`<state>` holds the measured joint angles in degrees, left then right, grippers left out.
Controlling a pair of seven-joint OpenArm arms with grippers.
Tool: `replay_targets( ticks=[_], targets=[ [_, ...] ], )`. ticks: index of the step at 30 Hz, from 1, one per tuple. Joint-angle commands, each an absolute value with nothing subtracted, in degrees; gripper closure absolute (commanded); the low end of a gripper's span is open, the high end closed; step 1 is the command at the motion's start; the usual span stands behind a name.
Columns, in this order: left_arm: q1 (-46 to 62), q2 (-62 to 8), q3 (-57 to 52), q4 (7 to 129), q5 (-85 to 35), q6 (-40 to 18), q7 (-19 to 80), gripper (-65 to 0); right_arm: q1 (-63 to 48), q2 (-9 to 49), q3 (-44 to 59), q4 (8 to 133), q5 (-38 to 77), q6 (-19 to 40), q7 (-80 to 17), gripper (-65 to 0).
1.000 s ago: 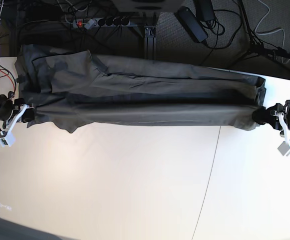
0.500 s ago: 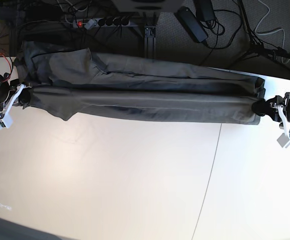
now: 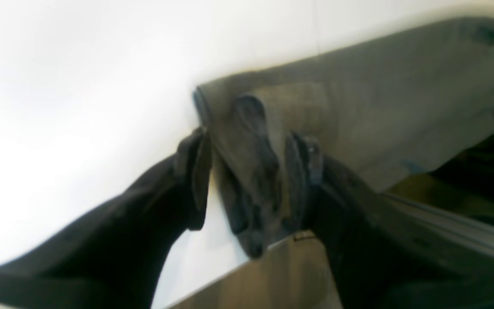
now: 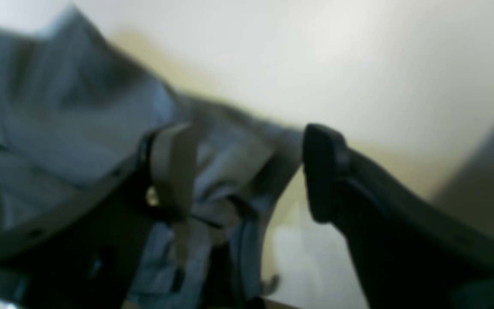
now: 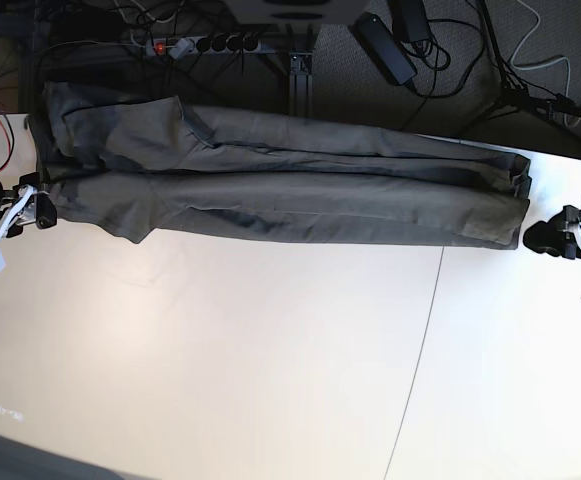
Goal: Fold the T-shirt properly
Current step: 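Regrasp the folded edge ends with both grippers and straighten the strip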
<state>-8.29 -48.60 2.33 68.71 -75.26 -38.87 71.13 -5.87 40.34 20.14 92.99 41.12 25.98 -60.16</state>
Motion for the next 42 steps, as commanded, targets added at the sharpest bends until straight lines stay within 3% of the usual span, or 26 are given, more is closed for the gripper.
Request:
replay_targets(
  ticks=[1, 7, 8, 10, 12, 16, 29, 42],
  targets=[
    [-8.9, -50.5, -0.4, 71.3, -76.4, -40.0, 70.5, -27.4, -5.4, 41.9, 21.7, 94.2, 41.6, 29.8, -59.8, -39.2],
    [-4.2, -52.5, -6.1, 84.8, -75.3, -40.0, 70.3, -25.5, -7.3, 41.9, 25.1, 96.7, 45.6, 29.8, -62.1, -38.6],
    [-3.2, -52.6, -6.1, 87.0, -75.1, -40.0, 70.2, -25.3, -7.9, 41.9, 25.1, 97.3, 46.9, 29.9, -62.5, -35.1],
    [-0.4, -52.5, -6.1, 91.5, -74.6, -40.0, 69.8, -20.4, -10.0, 41.7, 25.1, 99.1, 47.6, 30.0, -62.9, -20.0],
    [2.5, -52.4, -6.1, 95.7, -72.8, -40.0, 68.3, -14.0, -12.8, 41.6, 25.1, 101.1, 47.6, 30.0, -63.0, 0.0],
    [7.6, -52.3, -6.1, 100.6, -69.0, -40.0, 66.0, -6.9, -17.4, 40.5, 25.1, 103.4, 47.2, 30.0, -62.7, 0.0],
    [11.6, -43.3, -6.0, 96.1, -58.2, -40.0, 56.7, -6.6, -20.2, 36.3, 25.1, 96.8, 44.1, 29.9, -59.5, 0.0],
    [9.9, -36.1, -5.9, 78.8, -49.9, -40.0, 47.9, -6.5, -17.2, 36.3, 24.9, 81.6, 43.7, 29.9, -55.5, 0.0]
  ],
)
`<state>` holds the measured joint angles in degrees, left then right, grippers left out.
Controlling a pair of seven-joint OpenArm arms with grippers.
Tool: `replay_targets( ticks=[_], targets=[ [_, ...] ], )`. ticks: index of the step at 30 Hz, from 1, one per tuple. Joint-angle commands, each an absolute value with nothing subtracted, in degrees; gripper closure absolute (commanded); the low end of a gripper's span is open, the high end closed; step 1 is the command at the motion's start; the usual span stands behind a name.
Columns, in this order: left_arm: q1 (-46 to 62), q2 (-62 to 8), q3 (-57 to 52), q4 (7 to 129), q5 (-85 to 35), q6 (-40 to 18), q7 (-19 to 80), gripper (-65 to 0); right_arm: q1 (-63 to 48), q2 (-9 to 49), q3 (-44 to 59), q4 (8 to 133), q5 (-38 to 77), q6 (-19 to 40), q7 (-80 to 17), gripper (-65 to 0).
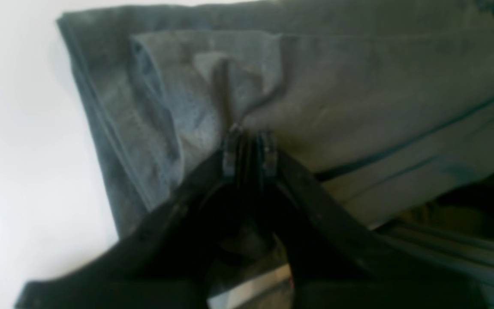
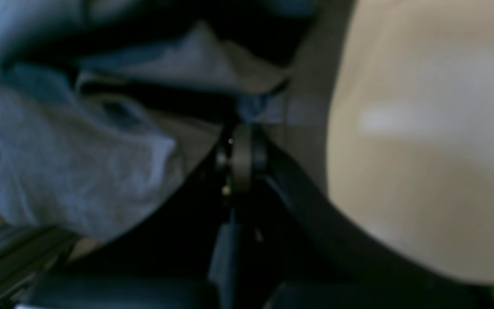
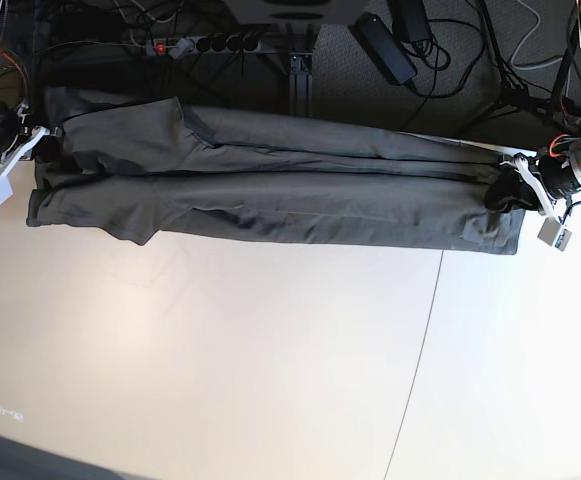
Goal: Fold the T-shirt properly
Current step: 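Regrasp the folded edge ends with both grippers and straighten the strip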
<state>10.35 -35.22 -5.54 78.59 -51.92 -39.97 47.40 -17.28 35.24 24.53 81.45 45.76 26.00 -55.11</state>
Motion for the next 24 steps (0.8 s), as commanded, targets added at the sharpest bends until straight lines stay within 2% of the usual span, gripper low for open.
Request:
replay_targets(
  ticks=[1, 9, 16, 18, 22, 24],
  targets=[
    [9.5, -36.0, -5.9, 78.1, -49.9, -40.0, 47.8, -6.5, -16.2, 36.3, 24.9, 80.1, 43.6, 29.9, -55.5, 0.0],
    [4.6, -34.5, -2.3, 77.6, -47.5, -40.0, 47.7, -6.5, -6.2, 36.4, 23.3, 68.7, 42.0, 29.9, -55.5, 0.0],
    [-1.2, -33.8, 4.4, 74.5, -43.0, -40.0, 46.1, -6.9, -1.3, 36.3, 22.7, 66.4, 39.8, 29.9, -55.5, 0.0],
    [-1.9, -33.8, 4.5, 74.3, -43.7, -40.0, 46.3, -12.0, -1.0, 36.4, 22.7, 66.4, 39.6, 29.9, -55.5, 0.0],
    [-2.3, -34.7, 4.5, 74.3, -46.9, -40.0, 47.6, -37.1, -1.3, 36.3, 22.7, 66.4, 39.7, 29.9, -55.7, 0.0],
    [-2.6, -35.9, 4.4, 74.6, -49.8, -40.0, 48.4, -40.1, -1.3, 36.3, 22.7, 66.4, 39.6, 29.9, -55.7, 0.0]
  ],
)
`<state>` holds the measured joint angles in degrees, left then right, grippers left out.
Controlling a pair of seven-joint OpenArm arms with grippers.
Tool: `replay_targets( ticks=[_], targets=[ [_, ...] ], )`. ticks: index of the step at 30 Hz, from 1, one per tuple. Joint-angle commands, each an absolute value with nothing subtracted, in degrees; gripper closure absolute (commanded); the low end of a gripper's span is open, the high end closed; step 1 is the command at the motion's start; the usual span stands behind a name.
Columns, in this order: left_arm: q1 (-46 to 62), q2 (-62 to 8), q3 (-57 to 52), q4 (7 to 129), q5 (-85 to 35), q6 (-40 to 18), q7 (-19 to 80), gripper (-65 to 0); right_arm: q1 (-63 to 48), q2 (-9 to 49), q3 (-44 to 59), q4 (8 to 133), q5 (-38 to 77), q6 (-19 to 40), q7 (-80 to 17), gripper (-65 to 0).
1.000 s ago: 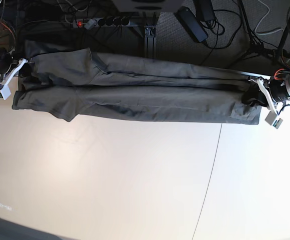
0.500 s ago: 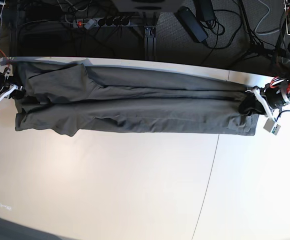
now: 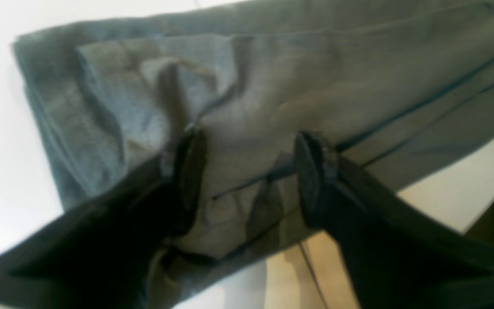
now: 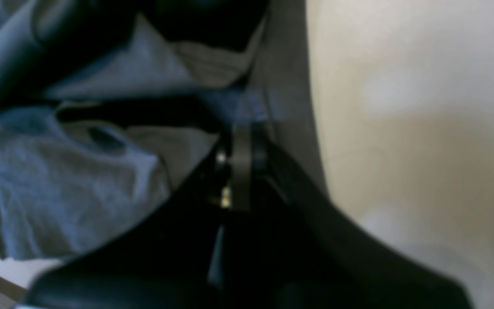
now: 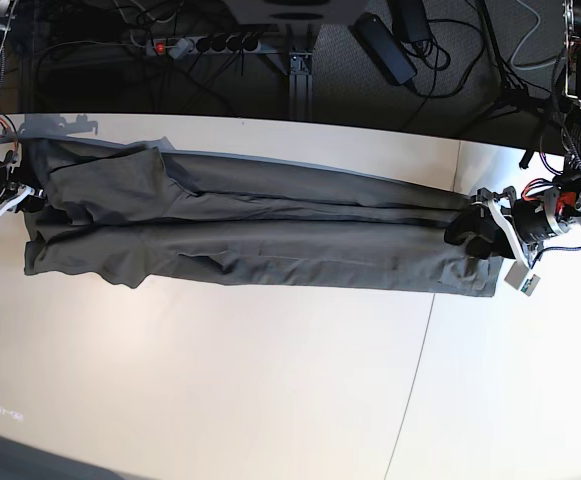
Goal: Fold the T-shirt properly
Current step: 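Regrasp the folded edge ends with both grippers and straighten the strip, then hold the strip end with the right gripper, grip the other end with left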
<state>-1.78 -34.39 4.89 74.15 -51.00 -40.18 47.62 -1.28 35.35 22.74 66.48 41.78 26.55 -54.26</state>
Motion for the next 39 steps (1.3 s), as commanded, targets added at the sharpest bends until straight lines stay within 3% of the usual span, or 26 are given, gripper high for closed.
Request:
replay_targets(
  ticks=[1, 9, 20, 39],
  targets=[
    [-3.1, -36.4, 4.1, 74.9, -50.7, -40.0, 49.1, -40.1, -1.3, 36.3, 22.7, 66.4, 39.6, 29.9, -55.7, 0.0],
    [-6.5, -38.3, -5.6, 78.3, -59.1, -40.0, 55.7, -40.0, -1.4, 36.3, 22.7, 66.4, 39.4, 29.9, -56.2, 0.0],
    [-6.5, -38.7, -5.6, 68.3, -58.3, -40.0, 53.8, -40.9, -1.4, 36.3, 22.7, 66.4, 39.4, 29.9, -56.2, 0.0],
    [-6.5, -32.5, -5.5, 59.7, -56.5, -40.0, 55.0, -40.9, -1.5, 36.3, 22.7, 66.4, 39.7, 29.9, -57.0, 0.0]
  ],
)
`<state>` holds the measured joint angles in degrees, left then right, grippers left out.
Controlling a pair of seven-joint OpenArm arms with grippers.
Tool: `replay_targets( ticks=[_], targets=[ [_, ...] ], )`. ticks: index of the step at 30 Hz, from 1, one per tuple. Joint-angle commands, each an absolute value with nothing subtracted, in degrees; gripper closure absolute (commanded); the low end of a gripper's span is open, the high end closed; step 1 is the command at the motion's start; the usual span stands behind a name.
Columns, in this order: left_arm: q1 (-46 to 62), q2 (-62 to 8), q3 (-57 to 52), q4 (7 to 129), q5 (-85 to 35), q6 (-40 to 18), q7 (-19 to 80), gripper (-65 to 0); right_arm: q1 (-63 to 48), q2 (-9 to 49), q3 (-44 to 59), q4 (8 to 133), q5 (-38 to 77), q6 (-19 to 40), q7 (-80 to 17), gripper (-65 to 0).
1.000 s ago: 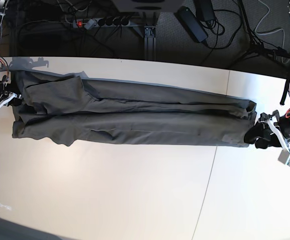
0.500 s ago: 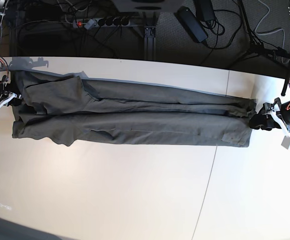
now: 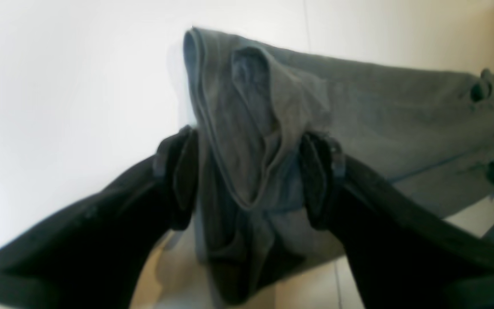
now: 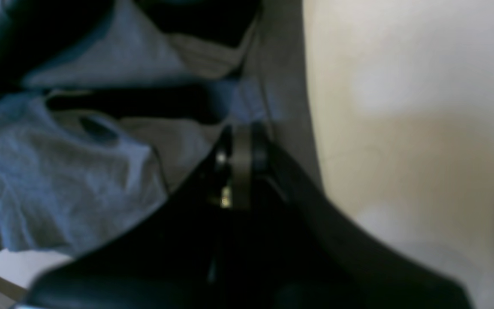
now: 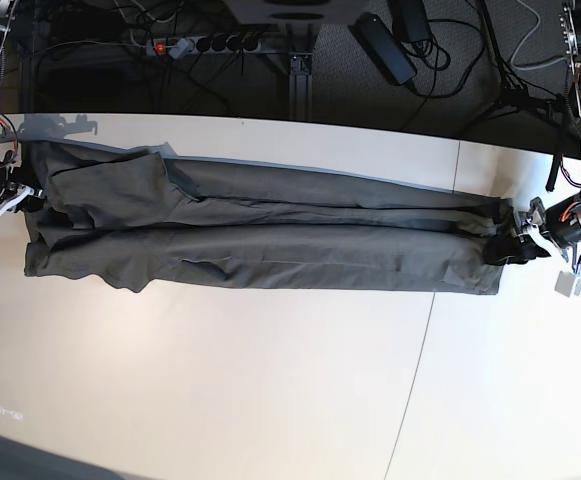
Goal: Fold the T-shirt properly
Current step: 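Hold the strip end with the right gripper, grip the other end with left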
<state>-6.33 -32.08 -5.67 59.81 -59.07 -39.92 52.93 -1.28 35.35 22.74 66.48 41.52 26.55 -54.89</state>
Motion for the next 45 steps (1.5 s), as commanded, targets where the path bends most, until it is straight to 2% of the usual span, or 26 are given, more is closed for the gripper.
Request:
replay_targets(
  ticks=[1, 13, 14, 15, 18, 19, 28, 38, 45],
  targets=[
    [-6.5, -32.1, -5.5, 59.5, -56.2, -40.0, 55.2, -40.9, -1.5, 36.3, 22.7, 66.4, 39.9, 29.9, -57.1, 0.0],
    [-5.8, -31.2, 0.8, 59.5, -55.5, -40.0, 56.4, -40.4, -1.4, 36.3, 22.7, 66.4, 40.1, 29.9, -57.1, 0.0],
    [-5.7, -31.2, 0.8, 59.5, -55.6, -40.0, 56.4, -37.1, -1.4, 36.3, 22.7, 66.4, 40.1, 29.9, -57.1, 0.0],
    [-5.5, -31.2, 0.8, 59.5, -55.9, -40.0, 56.3, -30.0, -1.4, 36.3, 22.7, 66.4, 40.1, 29.9, -57.0, 0.0],
    [-5.6, -31.3, 0.8, 59.5, -55.4, -40.0, 54.7, -1.7, -1.4, 36.3, 22.7, 66.4, 40.1, 29.9, -57.0, 0.0],
    [-5.6, -31.3, 0.8, 59.5, -55.2, -40.0, 54.3, 0.0, -1.4, 36.3, 22.7, 66.4, 40.1, 29.9, -57.0, 0.0],
    [-7.4, -31.5, 0.7, 59.6, -55.3, -40.0, 55.2, 0.0, -1.3, 38.1, 23.0, 69.1, 48.9, 29.9, -59.8, 0.0],
    [-14.6, -35.2, 0.3, 59.6, -55.0, -40.0, 56.3, 0.0, -1.3, 40.3, 26.0, 74.0, 49.6, 30.0, -60.5, 0.0],
    [-15.5, -36.5, 0.4, 59.9, -55.6, -40.0, 60.1, 0.0, -1.5, 40.3, 26.2, 74.2, 49.9, 30.0, -61.1, 0.0]
  ],
)
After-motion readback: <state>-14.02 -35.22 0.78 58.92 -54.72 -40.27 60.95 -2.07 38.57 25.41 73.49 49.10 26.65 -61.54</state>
